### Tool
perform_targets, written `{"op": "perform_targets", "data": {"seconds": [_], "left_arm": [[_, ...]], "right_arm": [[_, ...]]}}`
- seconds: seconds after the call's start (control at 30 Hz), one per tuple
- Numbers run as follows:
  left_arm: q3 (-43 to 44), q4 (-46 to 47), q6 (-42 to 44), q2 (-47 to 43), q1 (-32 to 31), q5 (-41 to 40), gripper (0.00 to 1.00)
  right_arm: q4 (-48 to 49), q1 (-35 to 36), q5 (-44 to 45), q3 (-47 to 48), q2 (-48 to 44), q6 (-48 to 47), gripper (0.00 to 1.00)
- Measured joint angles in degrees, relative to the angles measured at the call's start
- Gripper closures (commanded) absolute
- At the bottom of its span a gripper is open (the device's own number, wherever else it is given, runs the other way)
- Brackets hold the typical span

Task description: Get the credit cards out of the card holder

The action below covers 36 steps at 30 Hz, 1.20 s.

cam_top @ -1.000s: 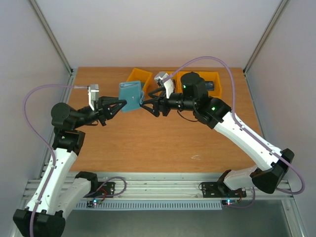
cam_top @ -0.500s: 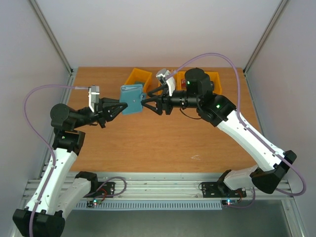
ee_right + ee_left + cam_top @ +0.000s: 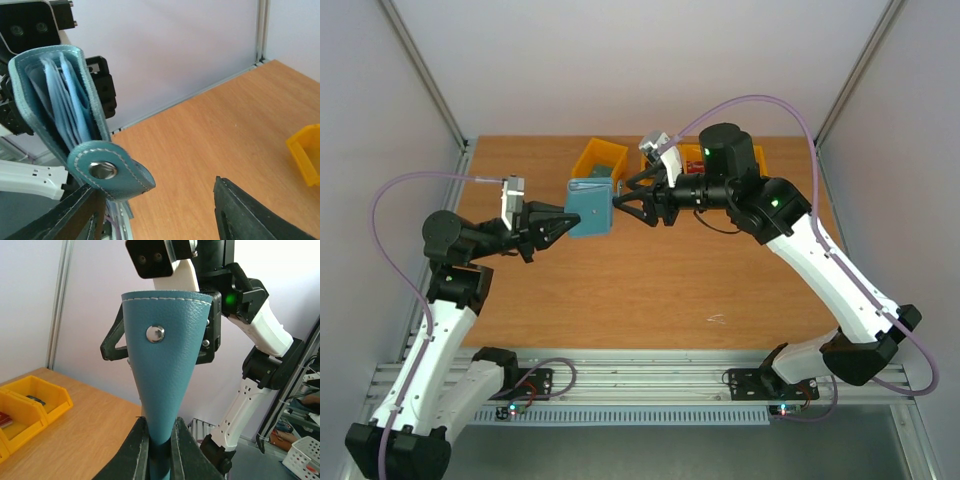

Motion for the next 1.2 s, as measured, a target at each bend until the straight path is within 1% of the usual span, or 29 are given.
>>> {"op": "perform_targets", "data": {"seconds": [0.2, 0.4, 0.5, 0.63, 0.73, 0.77, 0.9, 1.0, 1.03, 1.07, 1.1, 1.13, 1.2], "left_arm": [[0.1, 0.1, 0.2, 0.2, -0.2, 1.0, 1.00], [0.3, 0.0, 0.2, 0.9, -0.8, 1.6, 1.00], [0.4, 0.1, 0.2, 1.0, -0.9, 1.9, 1.00], [0.4, 0.3, 0.2, 0.9, -1.3, 3.0, 1.00], [0.4, 0.5, 0.2, 0.8, -1.4, 4.0, 1.00], [0.4, 0.7, 0.2, 0.7, -1.4, 4.2, 1.00], [0.4, 1.0, 0.2, 0.5, -1.7, 5.1, 1.00], [0.4, 1.0, 0.3, 0.5, -1.7, 4.8, 1.00], [0.4, 1.0, 0.3, 0.5, -1.7, 4.6, 0.95], [0.3, 0.9, 0.3, 0.5, -1.6, 4.0, 0.74], [0.3, 0.6, 0.4, 0.5, -1.6, 3.4, 0.57], [0.1, 0.2, 0.7, 0.4, -1.6, 2.2, 0.46], [-0.4, -0.6, 1.3, 0.1, -1.6, -1.7, 0.33]], "right_arm": [[-2.7, -0.2, -0.5, 2.3, 1.1, -0.2, 0.43], [-3.1, 0.2, -1.9, 2.0, 1.6, -0.2, 0.42], [-2.9, 0.2, -2.6, 1.9, 1.6, -0.2, 0.36], [-2.8, 0.2, -5.6, 1.6, 1.8, -0.8, 0.28], [-2.8, 0.3, -8.5, 1.6, 2.3, -1.7, 0.27], [-2.8, 0.4, -9.2, 1.6, 2.4, -2.0, 0.29], [-1.9, 1.6, -11.6, 1.5, 2.9, -3.0, 0.66], [-0.9, 2.8, -13.2, 1.3, 3.1, -2.8, 0.91], [-0.5, 2.9, -13.4, 1.2, 3.1, -3.2, 0.98], [0.1, 3.1, -13.8, 1.0, 3.0, -3.0, 0.99], [0.7, 3.1, -13.6, 0.7, 2.9, -3.0, 0.99], [1.3, 3.1, -13.1, 0.3, 2.8, -2.7, 0.99], [1.5, 3.3, -11.3, -0.3, 2.5, -2.1, 0.99]]}}
